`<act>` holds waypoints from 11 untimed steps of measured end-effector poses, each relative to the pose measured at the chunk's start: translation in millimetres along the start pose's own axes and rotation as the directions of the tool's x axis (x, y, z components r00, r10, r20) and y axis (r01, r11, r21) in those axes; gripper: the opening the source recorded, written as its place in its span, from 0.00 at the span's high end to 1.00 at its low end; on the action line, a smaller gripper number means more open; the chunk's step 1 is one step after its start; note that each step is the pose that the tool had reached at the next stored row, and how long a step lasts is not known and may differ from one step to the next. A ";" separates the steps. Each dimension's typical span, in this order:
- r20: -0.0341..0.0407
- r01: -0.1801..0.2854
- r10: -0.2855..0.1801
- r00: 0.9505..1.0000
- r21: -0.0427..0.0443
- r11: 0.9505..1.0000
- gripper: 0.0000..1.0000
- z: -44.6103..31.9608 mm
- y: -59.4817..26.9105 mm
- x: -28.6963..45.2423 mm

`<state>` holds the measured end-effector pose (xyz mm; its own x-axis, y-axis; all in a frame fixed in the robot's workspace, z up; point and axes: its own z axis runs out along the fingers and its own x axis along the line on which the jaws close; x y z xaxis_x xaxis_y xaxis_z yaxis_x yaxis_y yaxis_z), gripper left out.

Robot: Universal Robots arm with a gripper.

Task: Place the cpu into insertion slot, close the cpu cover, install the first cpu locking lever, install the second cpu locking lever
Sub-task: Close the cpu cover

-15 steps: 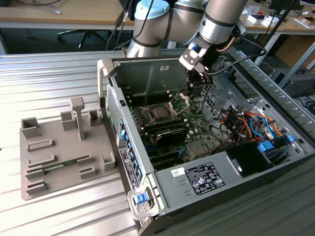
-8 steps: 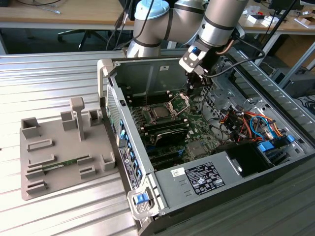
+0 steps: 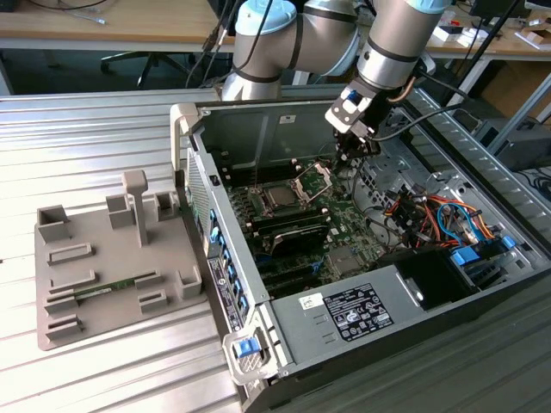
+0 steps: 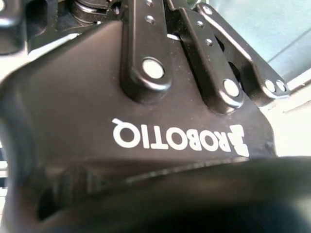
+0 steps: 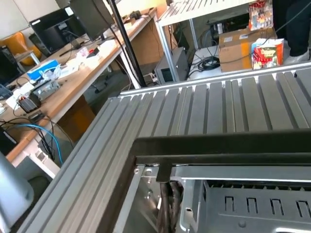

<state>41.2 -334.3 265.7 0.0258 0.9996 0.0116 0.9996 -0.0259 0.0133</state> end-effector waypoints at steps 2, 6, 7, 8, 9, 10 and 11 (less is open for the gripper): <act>0.002 0.007 -0.007 1.000 0.000 1.000 0.89 4.5 0.8 0.0; 0.002 0.021 -0.021 1.000 0.000 1.000 0.89 12.1 -0.3 -0.2; 0.002 0.022 -0.022 1.000 0.000 1.000 0.89 12.6 -4.4 -0.5; 0.001 0.022 -0.022 1.000 0.000 1.000 0.89 12.6 -8.3 -0.7; 0.001 0.022 -0.022 1.000 0.000 1.000 0.89 12.6 -11.7 -0.9; 0.000 0.022 -0.022 1.000 0.000 1.000 0.89 12.6 -14.8 -1.0; 0.000 0.022 -0.022 1.000 -0.001 1.000 0.89 12.6 -18.5 -1.3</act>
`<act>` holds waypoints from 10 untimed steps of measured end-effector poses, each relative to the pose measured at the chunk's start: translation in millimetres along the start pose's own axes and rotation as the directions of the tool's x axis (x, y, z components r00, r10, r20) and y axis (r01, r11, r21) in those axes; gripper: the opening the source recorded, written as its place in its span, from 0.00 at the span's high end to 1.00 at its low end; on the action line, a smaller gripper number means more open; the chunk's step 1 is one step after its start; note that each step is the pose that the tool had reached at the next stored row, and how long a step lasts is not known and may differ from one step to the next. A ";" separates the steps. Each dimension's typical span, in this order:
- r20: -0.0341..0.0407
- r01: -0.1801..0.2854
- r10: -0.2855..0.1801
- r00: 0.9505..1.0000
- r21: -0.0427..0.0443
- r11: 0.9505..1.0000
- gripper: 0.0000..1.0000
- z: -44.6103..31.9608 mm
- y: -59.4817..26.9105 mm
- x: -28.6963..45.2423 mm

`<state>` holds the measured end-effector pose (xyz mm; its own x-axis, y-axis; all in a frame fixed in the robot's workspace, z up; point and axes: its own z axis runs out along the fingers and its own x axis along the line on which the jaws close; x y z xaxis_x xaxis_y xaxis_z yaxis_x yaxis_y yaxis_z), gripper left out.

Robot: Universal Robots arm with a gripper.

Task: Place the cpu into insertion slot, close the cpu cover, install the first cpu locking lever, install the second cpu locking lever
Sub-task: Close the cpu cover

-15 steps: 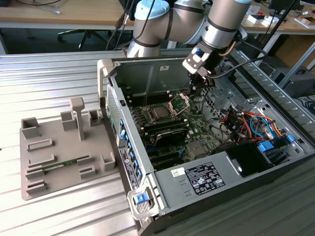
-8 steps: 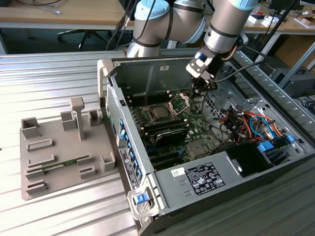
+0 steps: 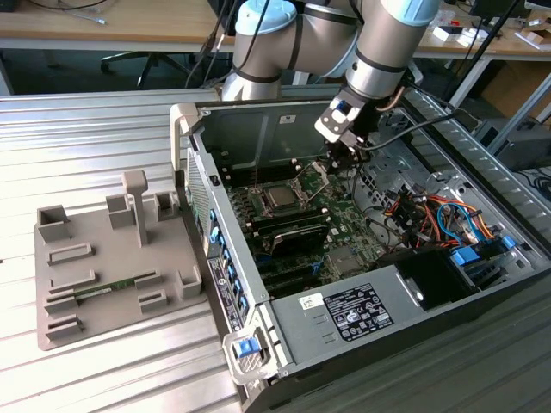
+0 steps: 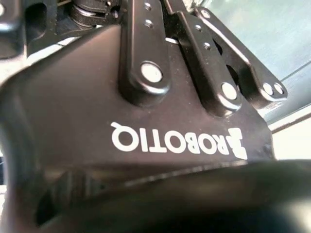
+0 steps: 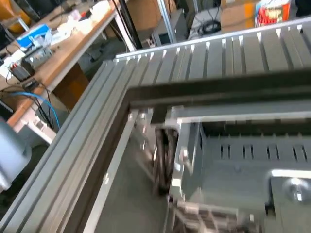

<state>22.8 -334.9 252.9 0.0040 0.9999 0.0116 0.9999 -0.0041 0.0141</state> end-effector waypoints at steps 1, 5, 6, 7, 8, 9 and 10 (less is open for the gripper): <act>-0.001 0.000 0.000 1.000 0.000 1.000 0.89 0.0 -4.4 -0.2; -0.005 0.015 -0.015 1.000 -0.001 1.000 0.89 0.2 -12.4 -1.3; -0.005 0.038 -0.038 0.999 0.000 0.999 0.89 0.3 -12.5 -1.3; -0.006 0.053 -0.053 0.999 0.000 0.999 0.89 0.5 -13.8 -1.3; -0.007 0.057 -0.057 0.998 0.000 0.998 0.89 0.5 -15.1 -1.4; -0.008 0.059 -0.059 0.998 0.000 0.998 0.89 0.5 -16.6 -1.5; -0.011 0.059 -0.059 0.998 0.000 0.998 0.89 0.5 -19.2 -1.7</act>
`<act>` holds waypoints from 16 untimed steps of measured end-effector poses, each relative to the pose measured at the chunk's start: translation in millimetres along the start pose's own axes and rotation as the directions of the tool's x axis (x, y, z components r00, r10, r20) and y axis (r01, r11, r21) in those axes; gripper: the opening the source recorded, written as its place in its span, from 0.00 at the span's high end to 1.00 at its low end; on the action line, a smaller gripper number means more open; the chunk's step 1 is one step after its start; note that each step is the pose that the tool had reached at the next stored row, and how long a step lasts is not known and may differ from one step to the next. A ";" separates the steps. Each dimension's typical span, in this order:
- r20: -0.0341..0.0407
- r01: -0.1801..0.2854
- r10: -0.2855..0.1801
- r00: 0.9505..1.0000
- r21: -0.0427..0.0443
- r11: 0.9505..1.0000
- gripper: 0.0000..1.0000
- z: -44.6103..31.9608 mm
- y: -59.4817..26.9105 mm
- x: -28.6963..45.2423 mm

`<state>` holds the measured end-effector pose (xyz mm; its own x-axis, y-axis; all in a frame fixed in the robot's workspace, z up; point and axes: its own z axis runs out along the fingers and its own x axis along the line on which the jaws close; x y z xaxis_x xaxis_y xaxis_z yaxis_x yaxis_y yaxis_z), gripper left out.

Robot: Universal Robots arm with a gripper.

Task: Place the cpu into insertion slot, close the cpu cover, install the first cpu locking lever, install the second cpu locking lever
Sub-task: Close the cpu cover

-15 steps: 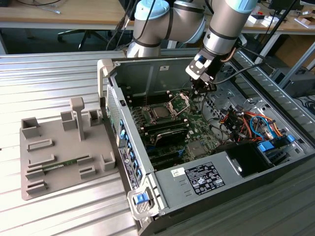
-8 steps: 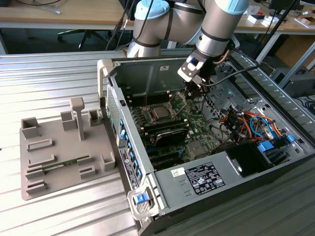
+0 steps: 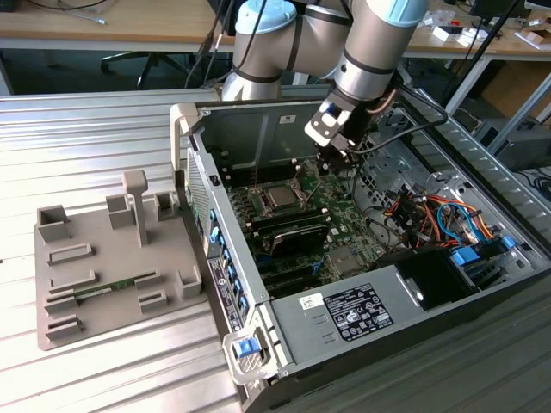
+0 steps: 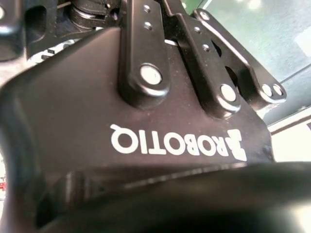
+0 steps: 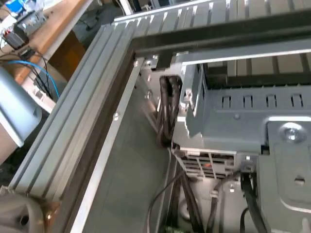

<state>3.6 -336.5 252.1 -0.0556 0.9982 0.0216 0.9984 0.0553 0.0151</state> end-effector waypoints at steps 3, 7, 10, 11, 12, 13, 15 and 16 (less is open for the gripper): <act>-0.008 0.001 -0.001 1.000 0.000 1.000 0.89 0.2 -6.3 -0.4; -0.014 0.004 -0.004 1.000 -0.001 1.000 0.89 1.0 -14.7 -1.5; -0.023 0.006 -0.006 1.000 -0.001 1.000 0.89 3.3 -24.3 -2.8; -0.025 0.007 -0.007 1.000 -0.002 1.000 0.89 4.0 -26.4 -3.1; -0.028 0.008 -0.008 1.000 -0.002 1.000 0.89 4.8 -28.2 -3.5; -0.032 0.013 -0.013 0.999 -0.002 1.000 0.89 6.3 -30.2 -4.4; -0.040 0.027 -0.027 0.999 -0.002 1.000 0.89 9.3 -32.6 -5.5; -0.043 0.033 -0.033 0.999 -0.002 0.999 0.89 10.4 -33.6 -5.8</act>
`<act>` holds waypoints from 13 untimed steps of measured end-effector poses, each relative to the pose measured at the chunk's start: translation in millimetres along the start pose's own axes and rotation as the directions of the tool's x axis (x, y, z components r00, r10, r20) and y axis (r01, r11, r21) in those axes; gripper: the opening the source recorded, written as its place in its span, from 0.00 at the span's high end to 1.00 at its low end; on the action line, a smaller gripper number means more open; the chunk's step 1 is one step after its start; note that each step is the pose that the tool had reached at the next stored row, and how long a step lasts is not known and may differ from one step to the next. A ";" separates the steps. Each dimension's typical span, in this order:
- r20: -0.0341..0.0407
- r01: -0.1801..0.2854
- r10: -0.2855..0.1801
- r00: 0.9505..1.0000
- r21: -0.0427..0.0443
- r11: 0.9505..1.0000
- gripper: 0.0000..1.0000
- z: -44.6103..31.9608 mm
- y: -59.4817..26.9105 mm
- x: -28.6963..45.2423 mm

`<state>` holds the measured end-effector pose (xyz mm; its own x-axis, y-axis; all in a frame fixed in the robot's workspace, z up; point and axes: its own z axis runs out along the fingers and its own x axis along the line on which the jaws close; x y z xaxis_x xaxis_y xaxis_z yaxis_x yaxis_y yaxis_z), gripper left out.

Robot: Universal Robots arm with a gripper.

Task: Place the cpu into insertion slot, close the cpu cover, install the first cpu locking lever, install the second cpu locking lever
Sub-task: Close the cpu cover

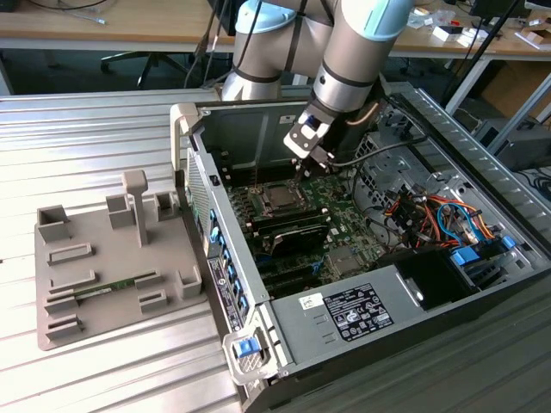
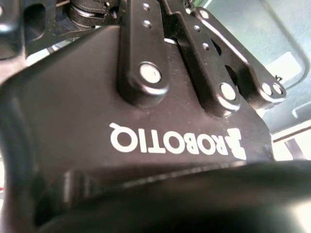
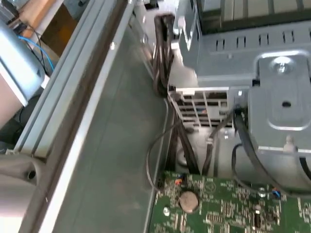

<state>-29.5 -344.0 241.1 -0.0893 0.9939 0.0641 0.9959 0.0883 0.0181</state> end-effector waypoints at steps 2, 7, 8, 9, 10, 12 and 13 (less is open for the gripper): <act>-0.009 0.023 -0.023 1.000 0.001 1.000 0.89 5.0 -3.9 -1.6; -0.013 0.039 -0.039 0.999 0.001 0.999 0.89 13.3 -25.7 -1.1; -0.013 0.039 -0.039 0.999 0.001 0.999 0.89 14.7 -32.3 -0.9; -0.013 0.039 -0.039 0.999 0.001 0.999 0.89 16.6 -37.1 -0.9; -0.013 0.039 -0.039 0.999 0.001 0.999 0.89 18.6 -39.4 -1.0; -0.013 0.039 -0.039 0.999 0.001 0.999 0.89 23.6 -43.1 -1.1; -0.013 0.039 -0.039 0.999 0.001 0.999 0.89 25.2 -44.0 -1.1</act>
<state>-72.9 -347.3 215.1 -0.1282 0.9888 0.0767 0.9917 0.1270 0.0194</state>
